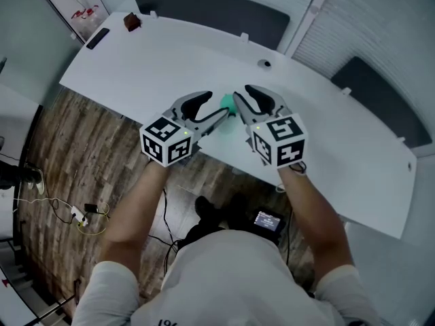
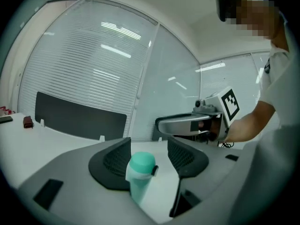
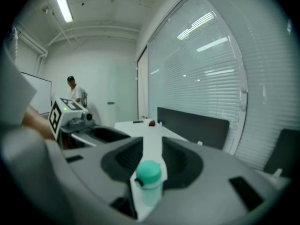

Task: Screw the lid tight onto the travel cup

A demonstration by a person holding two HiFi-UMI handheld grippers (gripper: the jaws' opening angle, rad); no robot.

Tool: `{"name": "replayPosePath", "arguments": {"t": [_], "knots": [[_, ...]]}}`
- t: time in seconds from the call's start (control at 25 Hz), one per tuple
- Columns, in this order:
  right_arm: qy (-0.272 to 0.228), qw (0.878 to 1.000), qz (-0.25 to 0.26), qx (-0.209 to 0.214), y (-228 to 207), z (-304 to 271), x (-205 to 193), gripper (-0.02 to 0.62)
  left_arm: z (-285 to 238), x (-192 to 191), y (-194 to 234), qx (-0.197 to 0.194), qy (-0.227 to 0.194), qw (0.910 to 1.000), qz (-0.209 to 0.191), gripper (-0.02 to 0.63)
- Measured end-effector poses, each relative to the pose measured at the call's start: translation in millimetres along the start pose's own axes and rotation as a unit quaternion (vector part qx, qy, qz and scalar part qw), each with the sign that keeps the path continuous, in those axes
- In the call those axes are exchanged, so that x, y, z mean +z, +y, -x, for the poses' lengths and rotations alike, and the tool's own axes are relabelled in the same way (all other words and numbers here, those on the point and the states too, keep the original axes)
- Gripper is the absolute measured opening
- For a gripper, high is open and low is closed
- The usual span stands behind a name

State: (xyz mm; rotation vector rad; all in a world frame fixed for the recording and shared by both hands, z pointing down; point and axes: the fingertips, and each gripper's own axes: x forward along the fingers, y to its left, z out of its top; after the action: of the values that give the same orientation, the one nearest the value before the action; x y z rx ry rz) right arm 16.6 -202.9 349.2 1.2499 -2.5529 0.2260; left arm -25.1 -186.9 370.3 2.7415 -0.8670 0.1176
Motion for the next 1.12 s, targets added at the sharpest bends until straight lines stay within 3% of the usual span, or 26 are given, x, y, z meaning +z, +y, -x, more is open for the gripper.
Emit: {"name": "replayPosePath", "arguments": {"t": [0.28,0.72,1.12], "knots": [[-0.010,1.000,-0.029,0.000,-3.4,17.0,10.9,0.086,13.6,35.0,-12.7,0.005,-0.056,0.9981,0.025,0.205],[-0.032,0.997,-0.054,-0.035,-5.4,55.3,21.1,0.075,49.1,56.4,-39.7,0.003,-0.104,0.9929,0.058,0.076],[-0.049,0.994,-0.076,-0.066,0.6,89.6,15.3,0.034,84.4,46.5,-60.6,0.000,-0.118,0.9874,0.106,0.051]]}}
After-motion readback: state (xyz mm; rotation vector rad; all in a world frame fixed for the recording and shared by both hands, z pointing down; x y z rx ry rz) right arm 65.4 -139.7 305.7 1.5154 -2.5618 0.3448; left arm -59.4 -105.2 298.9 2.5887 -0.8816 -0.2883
